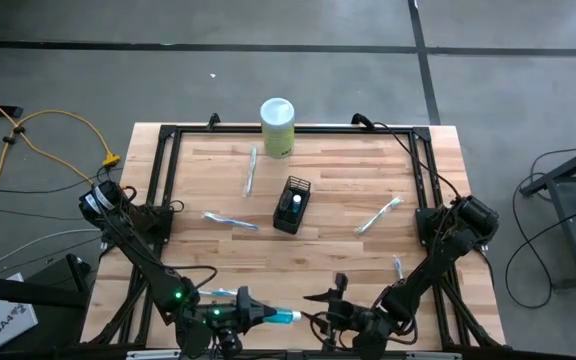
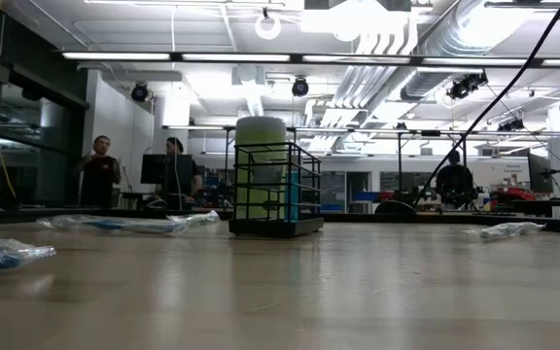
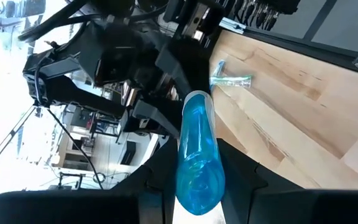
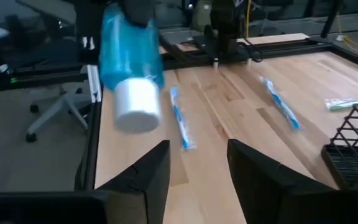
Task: Pick & Place toothbrushing station
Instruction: Put the blue mouthwash into the middle section of the black wire organizer
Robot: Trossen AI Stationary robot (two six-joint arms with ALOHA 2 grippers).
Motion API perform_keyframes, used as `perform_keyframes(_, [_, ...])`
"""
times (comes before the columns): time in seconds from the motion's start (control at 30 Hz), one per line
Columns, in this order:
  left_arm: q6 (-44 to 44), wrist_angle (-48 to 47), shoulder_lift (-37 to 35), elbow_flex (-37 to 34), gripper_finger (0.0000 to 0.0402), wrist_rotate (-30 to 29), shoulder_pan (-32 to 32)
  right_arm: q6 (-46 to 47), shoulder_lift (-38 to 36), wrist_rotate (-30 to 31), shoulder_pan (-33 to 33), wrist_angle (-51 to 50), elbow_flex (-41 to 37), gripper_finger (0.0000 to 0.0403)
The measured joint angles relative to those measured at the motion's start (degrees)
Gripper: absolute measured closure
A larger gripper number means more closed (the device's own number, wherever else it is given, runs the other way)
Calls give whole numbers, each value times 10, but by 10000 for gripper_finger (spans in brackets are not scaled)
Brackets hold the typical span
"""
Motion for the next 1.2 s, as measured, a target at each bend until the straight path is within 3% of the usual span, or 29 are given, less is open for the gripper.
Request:
perform_keyframes(0.5, [31, 31, 0, 0, 319, -10, -14, -16, 0, -15, 16, 40, 0, 202])
perform_keyframes(0.8, [92, 110, 0, 0, 319, -24, -35, -126, 0, -7, 52, 144, 0, 202])
perform_keyframes(1.2, [128, 155, 0, 0, 319, -14, -35, -237, 0, -8, 33, 202, 0, 202])
